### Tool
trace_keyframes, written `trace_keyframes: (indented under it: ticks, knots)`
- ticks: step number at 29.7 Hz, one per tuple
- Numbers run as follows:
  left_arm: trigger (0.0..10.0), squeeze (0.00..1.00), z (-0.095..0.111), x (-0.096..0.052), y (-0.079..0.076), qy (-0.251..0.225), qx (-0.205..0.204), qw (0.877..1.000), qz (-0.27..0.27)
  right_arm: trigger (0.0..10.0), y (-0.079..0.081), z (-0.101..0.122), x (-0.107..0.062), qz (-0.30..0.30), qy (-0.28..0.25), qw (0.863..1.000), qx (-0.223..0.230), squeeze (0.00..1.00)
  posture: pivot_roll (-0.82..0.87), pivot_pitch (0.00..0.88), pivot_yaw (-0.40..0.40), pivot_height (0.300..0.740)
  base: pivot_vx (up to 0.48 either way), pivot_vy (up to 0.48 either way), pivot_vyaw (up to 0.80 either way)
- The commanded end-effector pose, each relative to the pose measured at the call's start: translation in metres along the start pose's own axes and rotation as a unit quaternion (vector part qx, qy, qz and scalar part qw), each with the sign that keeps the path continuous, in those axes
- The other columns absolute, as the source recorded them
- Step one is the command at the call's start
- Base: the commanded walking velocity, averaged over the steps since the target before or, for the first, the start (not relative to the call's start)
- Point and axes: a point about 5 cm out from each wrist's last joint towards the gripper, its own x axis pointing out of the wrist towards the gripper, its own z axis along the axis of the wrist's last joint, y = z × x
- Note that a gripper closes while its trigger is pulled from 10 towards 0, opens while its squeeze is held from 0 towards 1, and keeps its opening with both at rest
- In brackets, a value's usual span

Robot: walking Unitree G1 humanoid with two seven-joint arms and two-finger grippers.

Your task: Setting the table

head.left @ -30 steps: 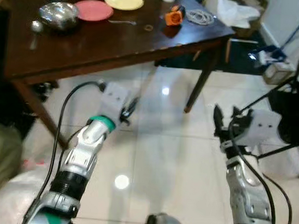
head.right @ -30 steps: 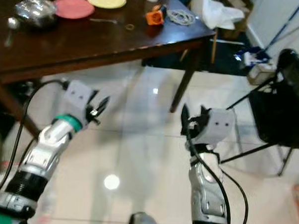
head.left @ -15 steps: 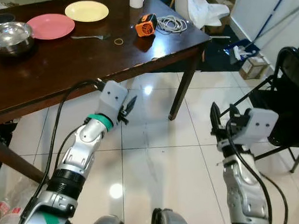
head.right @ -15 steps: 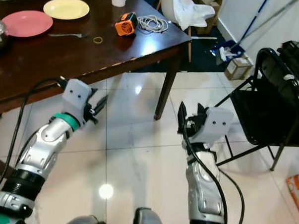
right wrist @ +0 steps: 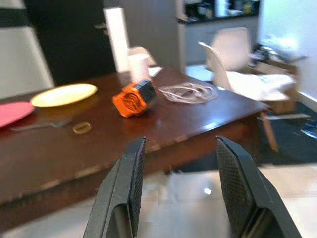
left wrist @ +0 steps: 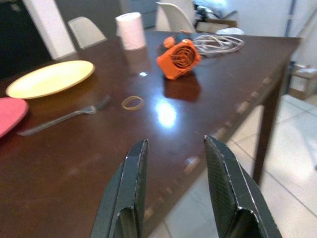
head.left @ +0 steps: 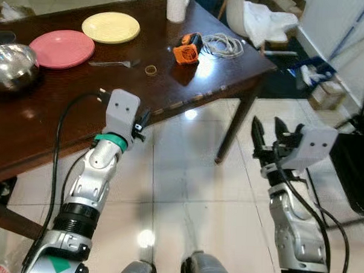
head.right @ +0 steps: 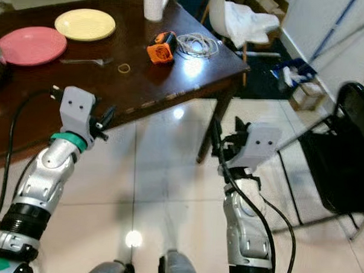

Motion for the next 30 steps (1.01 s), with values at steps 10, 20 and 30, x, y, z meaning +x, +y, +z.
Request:
trace_keyframes:
  ticks: [10, 20, 30]
  knots:
    - [10.0, 0.00, -0.003, -0.002, 0.003, 0.006, 0.009, 1.000, 0.013, 10.0, 0.006, 0.005, 0.001, 0.017, -0.004, 1.000, 0.015, 0.00, 0.04, 0.000, 0.037, 0.740, 0.429, 0.000, 0.51]
    - [10.0, 0.00, -0.001, -0.001, 0.003, 0.001, 0.012, 1.000, 0.017, 10.0, 0.013, 0.010, 0.002, 0.043, -0.010, 0.998, 0.044, 0.00, 0.04, 0.000, 0.037, 0.740, 0.429, 0.000, 0.00]
    - [10.0, 0.00, 0.005, 0.000, -0.003, -0.017, 0.027, 0.999, 0.004, 10.0, 0.023, 0.013, 0.001, 0.080, -0.007, 0.995, 0.055, 0.00, 0.04, 0.000, 0.037, 0.740, 0.421, 0.000, 0.00]
